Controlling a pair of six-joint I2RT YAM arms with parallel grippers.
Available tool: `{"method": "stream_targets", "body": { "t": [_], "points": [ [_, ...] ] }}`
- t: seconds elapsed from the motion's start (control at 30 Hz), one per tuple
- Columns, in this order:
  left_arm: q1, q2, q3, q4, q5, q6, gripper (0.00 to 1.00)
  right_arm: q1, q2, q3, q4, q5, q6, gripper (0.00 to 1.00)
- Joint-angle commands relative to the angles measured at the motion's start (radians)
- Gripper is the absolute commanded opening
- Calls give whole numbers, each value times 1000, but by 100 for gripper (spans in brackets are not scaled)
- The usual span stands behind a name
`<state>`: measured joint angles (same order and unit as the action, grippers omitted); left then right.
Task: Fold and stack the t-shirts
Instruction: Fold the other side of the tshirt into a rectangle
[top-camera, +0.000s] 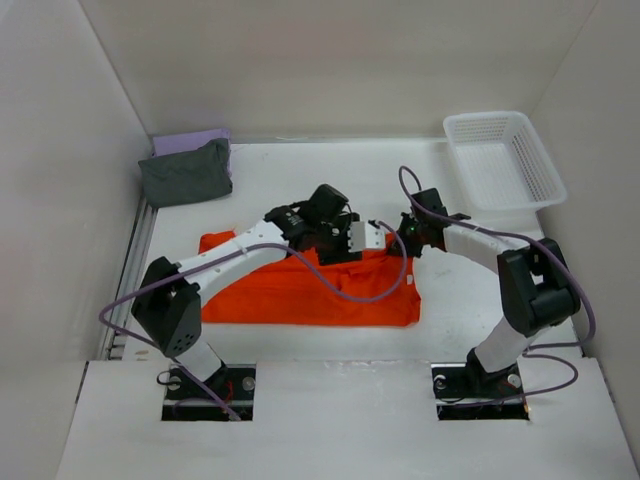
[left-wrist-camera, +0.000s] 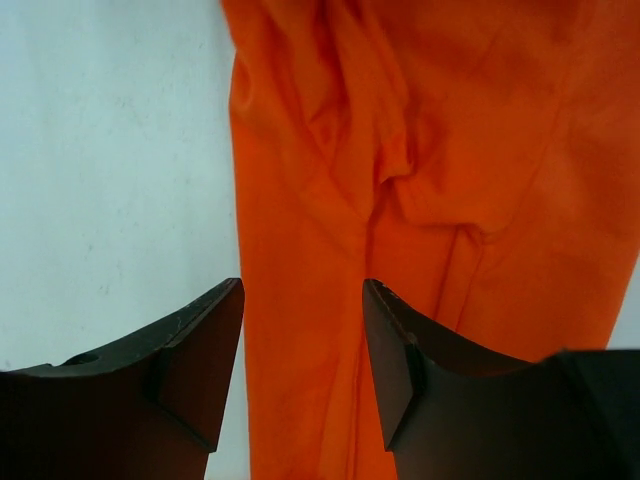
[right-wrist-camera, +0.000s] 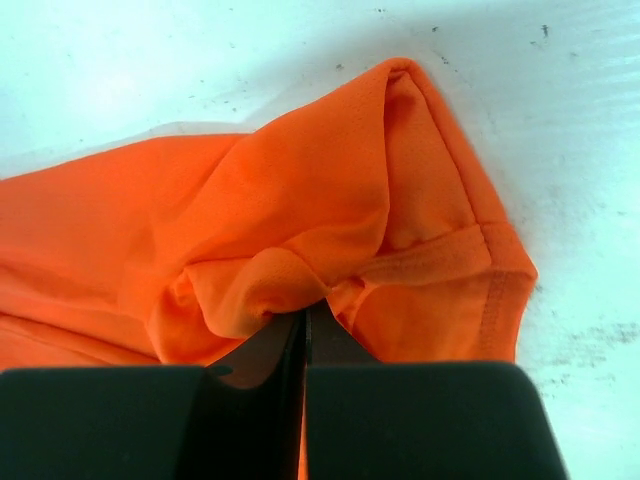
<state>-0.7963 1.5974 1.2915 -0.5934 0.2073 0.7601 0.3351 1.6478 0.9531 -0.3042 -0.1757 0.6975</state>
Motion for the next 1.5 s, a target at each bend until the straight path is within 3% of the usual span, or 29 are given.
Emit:
{"method": "stream_targets", "body": {
  "t": [0.0,0.23,0.5,0.83,1.2,1.47],
  "points": [
    [-91,53,-1,78,46,-96,48,-1,38,32,71,-33,7,1],
    [-117,190,0,167,49,-186,43,-15,52,45,83,-39,7,1],
    [-89,213,-8,241,-22,-229,42,-12,41,46,83,-42,7,1],
    [-86,225,2,181,72,-278,38,-28,23,27,82,-42,2,1],
    [-90,279,-8,184,-15,-268,37,-29,15,9,85,-41,-3,2],
    [-82,295,5,191,-60,-258,28,-26,4,-2,85,-38,0,2]
  ]
}}
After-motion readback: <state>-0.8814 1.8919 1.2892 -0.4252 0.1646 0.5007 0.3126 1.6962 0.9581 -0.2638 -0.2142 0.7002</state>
